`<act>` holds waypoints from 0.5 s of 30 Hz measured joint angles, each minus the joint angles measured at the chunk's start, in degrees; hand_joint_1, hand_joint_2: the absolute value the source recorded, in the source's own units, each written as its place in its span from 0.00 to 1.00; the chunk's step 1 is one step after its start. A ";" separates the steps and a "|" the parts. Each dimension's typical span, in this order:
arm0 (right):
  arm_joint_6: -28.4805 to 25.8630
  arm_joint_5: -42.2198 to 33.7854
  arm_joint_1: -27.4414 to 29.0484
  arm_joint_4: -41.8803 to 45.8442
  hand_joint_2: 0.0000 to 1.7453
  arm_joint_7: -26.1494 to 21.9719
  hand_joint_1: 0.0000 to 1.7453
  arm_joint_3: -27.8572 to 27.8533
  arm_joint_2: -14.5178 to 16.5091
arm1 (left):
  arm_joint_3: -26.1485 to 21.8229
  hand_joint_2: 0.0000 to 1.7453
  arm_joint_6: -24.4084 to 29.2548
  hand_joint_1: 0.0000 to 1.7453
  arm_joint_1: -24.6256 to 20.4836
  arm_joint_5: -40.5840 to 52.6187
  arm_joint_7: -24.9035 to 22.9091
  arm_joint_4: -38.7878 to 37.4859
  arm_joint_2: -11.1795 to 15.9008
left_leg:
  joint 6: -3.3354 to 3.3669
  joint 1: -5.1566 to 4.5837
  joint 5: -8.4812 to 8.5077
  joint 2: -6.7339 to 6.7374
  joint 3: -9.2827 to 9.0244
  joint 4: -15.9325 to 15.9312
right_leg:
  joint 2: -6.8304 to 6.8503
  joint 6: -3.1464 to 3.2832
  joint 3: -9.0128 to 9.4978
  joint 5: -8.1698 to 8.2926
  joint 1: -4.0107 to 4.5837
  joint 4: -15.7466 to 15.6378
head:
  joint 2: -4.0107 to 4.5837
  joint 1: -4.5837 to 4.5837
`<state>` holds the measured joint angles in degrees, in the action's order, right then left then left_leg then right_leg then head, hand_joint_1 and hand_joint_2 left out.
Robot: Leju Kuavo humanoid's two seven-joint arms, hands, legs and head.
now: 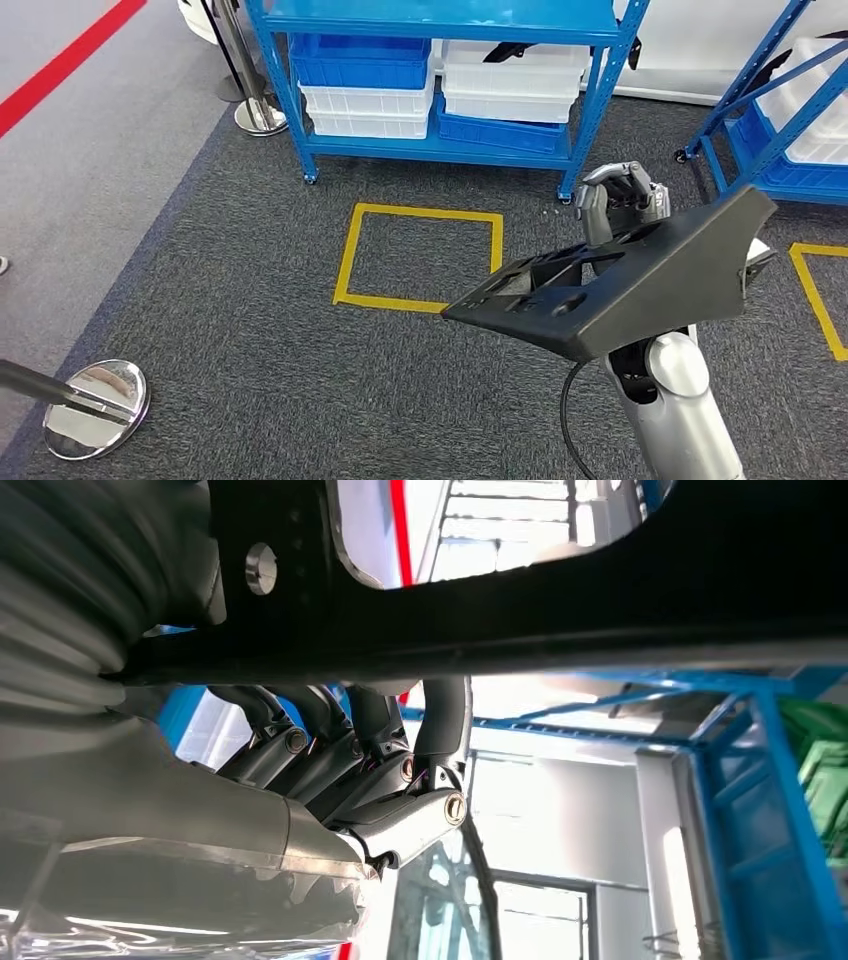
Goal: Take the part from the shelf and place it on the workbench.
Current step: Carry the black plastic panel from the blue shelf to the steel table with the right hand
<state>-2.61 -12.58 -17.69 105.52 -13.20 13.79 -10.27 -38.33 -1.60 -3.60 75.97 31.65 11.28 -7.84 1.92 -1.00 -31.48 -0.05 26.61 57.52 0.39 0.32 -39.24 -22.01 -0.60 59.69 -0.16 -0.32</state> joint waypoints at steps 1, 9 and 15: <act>0.01 -0.05 -0.28 -0.18 1.00 0.04 1.00 0.06 0.06 | 0.08 0.00 -0.08 0.00 0.02 0.10 0.08 -0.01 -0.04 | 0.17 -0.02 0.59 0.02 0.02 -0.85 | 0.04 -0.38 -0.02 0.66 -0.09 -0.39 | 0.00 0.00; -0.01 -0.23 -1.24 -1.32 1.00 0.37 1.00 0.65 0.20 | 0.60 0.00 -0.26 0.00 0.06 0.27 0.26 -0.07 -0.19 | 0.69 0.65 7.41 0.75 6.33 -1.86 | -0.29 -2.65 -2.05 -9.32 -1.09 14.90 | 0.00 -0.22; -0.34 1.18 -1.36 -1.34 1.00 0.27 1.00 0.92 0.24 | 0.82 0.00 -0.22 0.00 0.09 0.28 0.42 -0.04 -0.27 | -1.48 1.08 9.51 0.68 12.00 2.13 | -0.27 -2.61 10.18 -9.54 -1.45 -0.23 | 0.00 -0.37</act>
<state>-2.95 -11.40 -19.05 104.18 -12.93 14.71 -10.03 -37.51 -1.82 -3.51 76.25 32.07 11.23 -8.11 0.44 0.08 -21.98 0.63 38.61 59.65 0.13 -2.29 -29.06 -31.55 -2.05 59.46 -0.16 -0.69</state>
